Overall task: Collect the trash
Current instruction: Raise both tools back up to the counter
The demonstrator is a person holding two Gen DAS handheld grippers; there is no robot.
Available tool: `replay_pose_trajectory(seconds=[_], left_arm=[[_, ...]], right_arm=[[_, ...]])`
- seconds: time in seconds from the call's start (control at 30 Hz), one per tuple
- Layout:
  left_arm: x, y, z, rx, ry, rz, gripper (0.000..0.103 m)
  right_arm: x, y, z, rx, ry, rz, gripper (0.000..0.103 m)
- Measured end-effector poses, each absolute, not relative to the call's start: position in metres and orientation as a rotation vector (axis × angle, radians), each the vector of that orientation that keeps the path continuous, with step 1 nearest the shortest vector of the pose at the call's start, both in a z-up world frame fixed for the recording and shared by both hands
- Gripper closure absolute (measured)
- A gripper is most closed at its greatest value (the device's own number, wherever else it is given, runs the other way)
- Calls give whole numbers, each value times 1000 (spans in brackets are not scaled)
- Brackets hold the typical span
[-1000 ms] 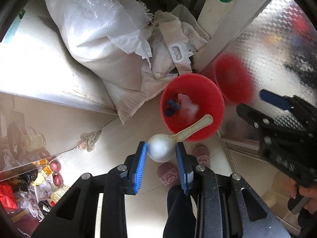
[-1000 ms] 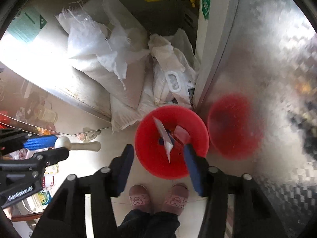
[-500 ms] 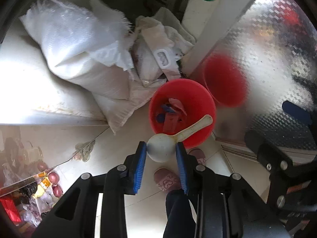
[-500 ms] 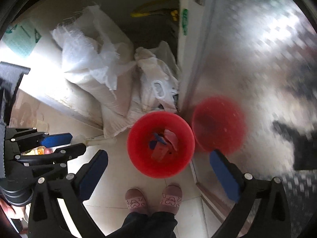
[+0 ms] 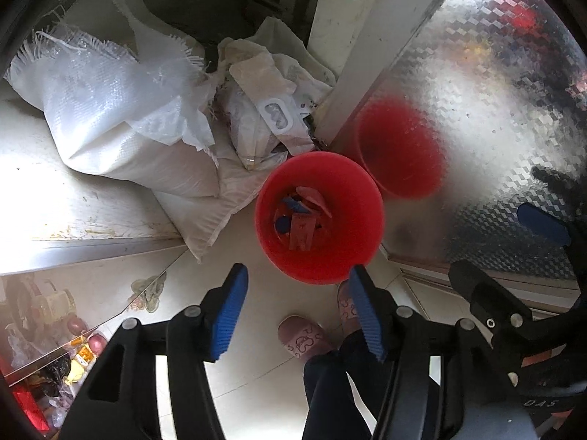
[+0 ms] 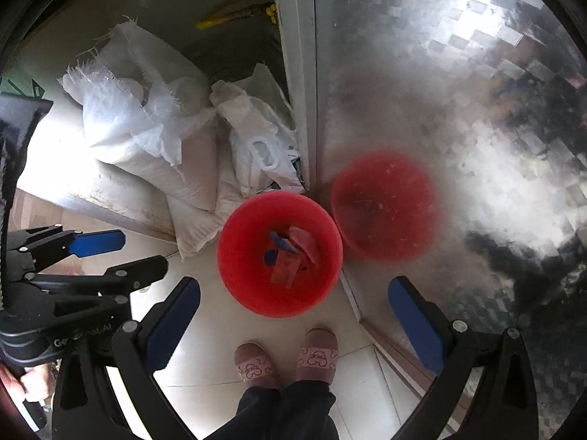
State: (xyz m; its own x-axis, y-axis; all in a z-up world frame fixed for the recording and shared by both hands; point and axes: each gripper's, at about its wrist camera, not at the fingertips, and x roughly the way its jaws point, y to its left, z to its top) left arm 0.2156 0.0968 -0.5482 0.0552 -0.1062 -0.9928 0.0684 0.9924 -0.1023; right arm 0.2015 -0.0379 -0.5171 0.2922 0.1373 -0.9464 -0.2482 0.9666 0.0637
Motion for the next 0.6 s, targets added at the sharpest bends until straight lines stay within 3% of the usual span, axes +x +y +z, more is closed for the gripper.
replay_pose_trajectory(seconds=[0.13, 0.5, 0.6], left_arm=[[213, 97, -547, -17, 1517, -115, 48], [186, 122, -509, -35, 1493, -61, 20], [174, 130, -485, -35, 1487, -38, 18]], right_arm=[[200, -36, -519, -110, 1249, 269, 1], [190, -28, -492, -116, 1236, 307, 1], [179, -23, -472, -133, 1227, 334, 1]])
